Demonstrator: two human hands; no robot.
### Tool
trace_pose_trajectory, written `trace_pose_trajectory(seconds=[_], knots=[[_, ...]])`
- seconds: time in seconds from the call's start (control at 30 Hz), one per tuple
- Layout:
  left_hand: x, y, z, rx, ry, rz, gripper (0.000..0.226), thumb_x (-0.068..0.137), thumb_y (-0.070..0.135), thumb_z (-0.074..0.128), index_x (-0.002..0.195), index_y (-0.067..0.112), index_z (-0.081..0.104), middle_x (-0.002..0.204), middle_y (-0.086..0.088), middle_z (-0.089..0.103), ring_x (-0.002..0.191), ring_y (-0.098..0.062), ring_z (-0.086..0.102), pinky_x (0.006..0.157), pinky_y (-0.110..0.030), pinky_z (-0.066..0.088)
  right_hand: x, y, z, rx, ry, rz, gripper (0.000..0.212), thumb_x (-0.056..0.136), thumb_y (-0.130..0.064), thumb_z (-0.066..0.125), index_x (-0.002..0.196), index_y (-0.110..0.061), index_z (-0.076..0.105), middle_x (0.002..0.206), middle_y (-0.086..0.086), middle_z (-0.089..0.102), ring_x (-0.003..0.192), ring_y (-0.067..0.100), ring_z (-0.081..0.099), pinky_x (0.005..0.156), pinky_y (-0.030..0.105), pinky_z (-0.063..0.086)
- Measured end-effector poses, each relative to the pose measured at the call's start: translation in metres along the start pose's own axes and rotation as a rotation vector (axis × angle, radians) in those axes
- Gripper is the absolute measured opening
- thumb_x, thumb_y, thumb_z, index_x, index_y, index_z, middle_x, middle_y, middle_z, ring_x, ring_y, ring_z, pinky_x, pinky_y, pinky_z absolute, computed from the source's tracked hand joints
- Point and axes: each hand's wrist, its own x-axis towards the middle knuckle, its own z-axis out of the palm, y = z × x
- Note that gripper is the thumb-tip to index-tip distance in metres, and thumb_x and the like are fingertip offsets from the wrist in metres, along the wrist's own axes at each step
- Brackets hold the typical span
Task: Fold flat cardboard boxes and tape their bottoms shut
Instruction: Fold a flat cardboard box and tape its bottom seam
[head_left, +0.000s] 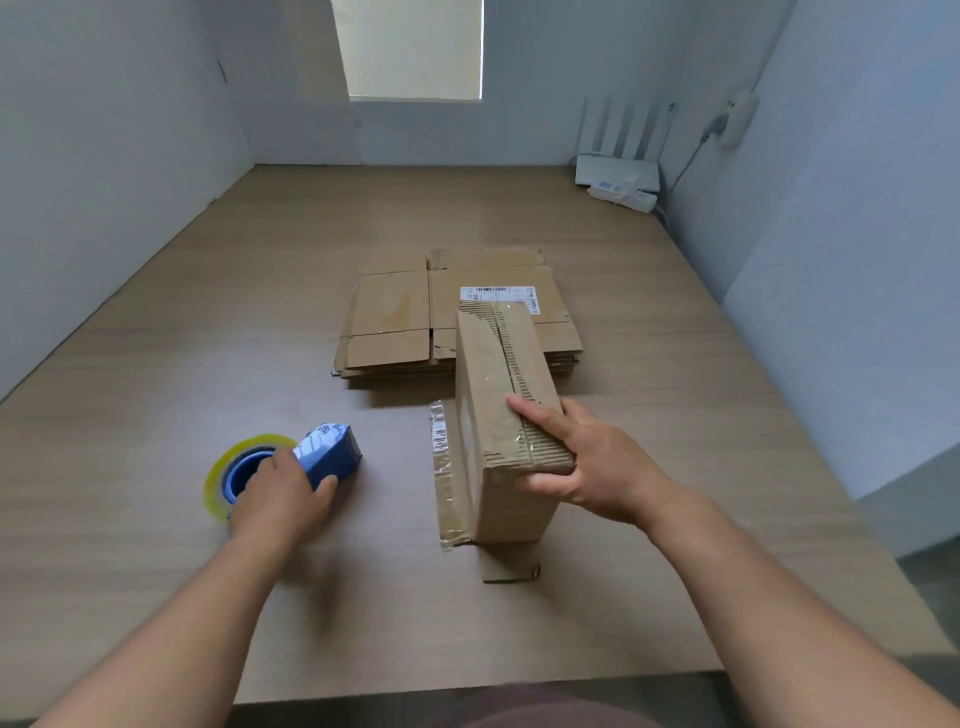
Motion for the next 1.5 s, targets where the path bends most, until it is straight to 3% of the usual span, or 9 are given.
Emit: trace_pose_trajectory(seconds=[0.2, 0.37, 0.63, 0.77, 0.97, 1.13, 1.2, 1.33, 1.5], knots=[[0.015, -0.003, 0.003, 0.115, -0.094, -0.139, 0.051, 0.084, 0.052, 0.061, 0.109, 0.008, 0.054, 0.096, -0.008, 0.063, 0.089, -0.027, 0.060, 0.079, -0.034, 0.049, -0.006, -0.004, -0.004, -0.008, 0.005, 0.015, 0.091, 0.071, -0.057, 0.072, 0.121, -0.081, 0.000, 0.157, -0.012, 0.006, 0.138, 0.015, 0.029, 0.110, 0.037, 0.035], [0.019, -0.010, -0.003, 0.128, -0.118, -0.086, 0.041, 0.084, 0.056, 0.059, 0.091, 0.015, 0.055, 0.078, -0.003, 0.060, 0.077, -0.022, 0.059, 0.070, -0.029, 0.044, -0.010, -0.007, -0.007, -0.018, -0.007, 0.075, 0.100, 0.060, -0.079, 0.058, 0.133, -0.069, -0.010, 0.159, -0.009, -0.005, 0.145, 0.016, 0.013, 0.115, 0.042, 0.026], [-0.007, 0.013, -0.035, -0.501, -0.192, 0.132, 0.029, 0.080, 0.042, 0.073, 0.092, 0.021, 0.058, 0.087, 0.004, 0.059, 0.075, -0.014, 0.056, 0.056, -0.028, 0.043, -0.007, -0.011, -0.010, 0.118, 0.118, 0.052, 0.092, 0.071, -0.087, 0.019, 0.149, -0.043, 0.001, 0.161, -0.007, 0.002, 0.146, 0.005, 0.000, 0.119, 0.040, 0.012], [-0.032, 0.035, -0.074, -0.677, -0.271, 0.255, 0.046, 0.060, 0.056, 0.068, 0.091, 0.022, 0.064, 0.087, 0.002, 0.070, 0.080, -0.017, 0.065, 0.059, -0.026, 0.047, -0.004, -0.016, -0.010, 0.228, 0.166, 0.031, 0.082, 0.079, -0.078, 0.021, 0.150, -0.041, 0.004, 0.160, -0.008, 0.009, 0.144, 0.001, 0.004, 0.113, 0.026, 0.012], [-0.055, 0.062, -0.119, -0.673, -0.202, 0.386, 0.064, 0.046, 0.080, 0.062, 0.077, 0.024, 0.067, 0.071, 0.011, 0.071, 0.059, -0.004, 0.066, 0.051, -0.017, 0.042, -0.002, -0.026, -0.009, 0.266, 0.181, -0.013, 0.076, 0.083, -0.069, 0.027, 0.150, -0.038, 0.010, 0.158, -0.005, 0.017, 0.142, 0.003, 0.014, 0.110, 0.023, 0.018], [-0.063, 0.088, -0.113, -0.753, -0.074, 0.337, 0.059, 0.061, 0.078, 0.065, 0.083, 0.023, 0.064, 0.077, 0.006, 0.068, 0.071, -0.015, 0.064, 0.056, -0.026, 0.044, 0.000, -0.031, -0.006, 0.499, 0.195, 0.013, 0.070, 0.094, -0.048, 0.048, 0.152, -0.028, 0.014, 0.145, -0.016, 0.033, 0.107, -0.023, 0.041, 0.094, 0.003, 0.029], [-0.063, 0.101, -0.104, -0.775, 0.077, 0.283, 0.049, 0.073, 0.070, 0.064, 0.082, 0.022, 0.058, 0.081, 0.004, 0.063, 0.078, -0.019, 0.061, 0.059, -0.032, 0.044, 0.000, -0.036, -0.004, 0.493, 0.201, 0.009, 0.067, 0.095, -0.036, 0.054, 0.151, -0.025, 0.020, 0.134, -0.018, 0.037, 0.105, -0.016, 0.045, 0.092, 0.006, 0.031], [-0.061, 0.121, -0.105, -0.534, 0.278, 0.326, 0.039, 0.081, 0.060, 0.062, 0.094, 0.024, 0.052, 0.083, 0.005, 0.058, 0.082, -0.025, 0.056, 0.069, -0.035, 0.044, 0.001, -0.047, 0.003, 0.377, 0.233, -0.042, 0.066, 0.088, -0.033, 0.063, 0.146, -0.024, 0.032, 0.139, -0.009, 0.043, 0.121, 0.003, 0.039, 0.104, 0.025, 0.034], [-0.057, 0.123, -0.101, 0.051, 0.487, 0.443, 0.047, 0.080, 0.064, 0.058, 0.088, 0.020, 0.043, 0.078, 0.003, 0.050, 0.072, -0.020, 0.045, 0.071, -0.031, 0.031, 0.006, -0.052, 0.006, 0.395, 0.232, -0.020, 0.073, 0.085, -0.034, 0.066, 0.147, -0.023, 0.029, 0.142, -0.008, 0.041, 0.130, 0.011, 0.038, 0.107, 0.030, 0.035]])
